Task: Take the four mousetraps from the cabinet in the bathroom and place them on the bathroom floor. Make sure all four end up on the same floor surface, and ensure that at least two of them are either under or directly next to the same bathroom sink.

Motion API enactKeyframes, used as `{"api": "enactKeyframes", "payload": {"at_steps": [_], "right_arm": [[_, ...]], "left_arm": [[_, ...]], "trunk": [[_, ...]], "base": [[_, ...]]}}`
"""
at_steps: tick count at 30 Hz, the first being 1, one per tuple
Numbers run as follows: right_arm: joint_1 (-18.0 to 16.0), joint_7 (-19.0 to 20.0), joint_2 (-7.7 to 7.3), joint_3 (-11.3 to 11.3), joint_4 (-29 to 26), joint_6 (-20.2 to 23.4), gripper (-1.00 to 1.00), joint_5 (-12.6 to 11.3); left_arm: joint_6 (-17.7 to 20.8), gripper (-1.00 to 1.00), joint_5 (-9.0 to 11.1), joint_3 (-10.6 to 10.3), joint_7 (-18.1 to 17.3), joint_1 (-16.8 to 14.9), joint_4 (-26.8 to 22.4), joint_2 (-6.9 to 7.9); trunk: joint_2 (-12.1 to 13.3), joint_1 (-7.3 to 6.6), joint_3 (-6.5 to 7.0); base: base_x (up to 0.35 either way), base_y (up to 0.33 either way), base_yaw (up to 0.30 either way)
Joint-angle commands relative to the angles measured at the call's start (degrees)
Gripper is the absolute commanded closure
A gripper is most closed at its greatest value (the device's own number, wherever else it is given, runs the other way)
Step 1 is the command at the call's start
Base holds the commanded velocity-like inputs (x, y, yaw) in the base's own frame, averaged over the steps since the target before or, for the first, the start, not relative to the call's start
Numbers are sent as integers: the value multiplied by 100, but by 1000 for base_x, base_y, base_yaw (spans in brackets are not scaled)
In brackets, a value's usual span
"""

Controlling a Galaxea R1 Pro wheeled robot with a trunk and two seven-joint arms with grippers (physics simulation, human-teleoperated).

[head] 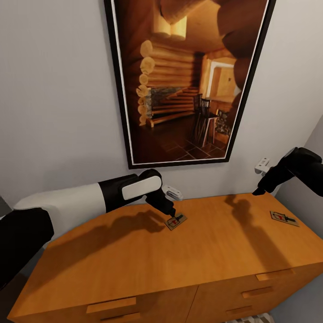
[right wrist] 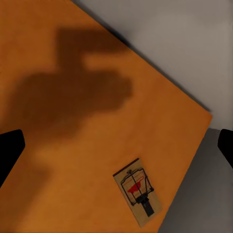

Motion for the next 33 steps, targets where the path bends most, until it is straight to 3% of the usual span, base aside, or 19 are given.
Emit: {"api": "enactKeyframes", "payload": {"at_steps": [1, 6, 15, 33], "right_arm": [[-9, 50, -5, 14, -12, 5, -100, 60], [-7, 54, -2, 14, -18, 4, -100, 63], [-6, 50, 2, 14, -20, 4, -100, 66], [-6, 58, 2, 14, -24, 3, -100, 66]], "left_arm": [[-7, -100, 60, -8, 53, -10, -5, -4], [-9, -100, 60, 19, 52, -10, -3, -46], [-10, -100, 60, 72, 49, -13, 52, -253], [-10, -100, 60, 64, 49, -18, 29, -269]], "trunk": [[-6, 1, -8], [-6, 1, -8], [-6, 1, -8], [-6, 1, -8]], "base": [[0, 0, 0], [1, 0, 0], [137, 0, 0], [63, 0, 0]]}}
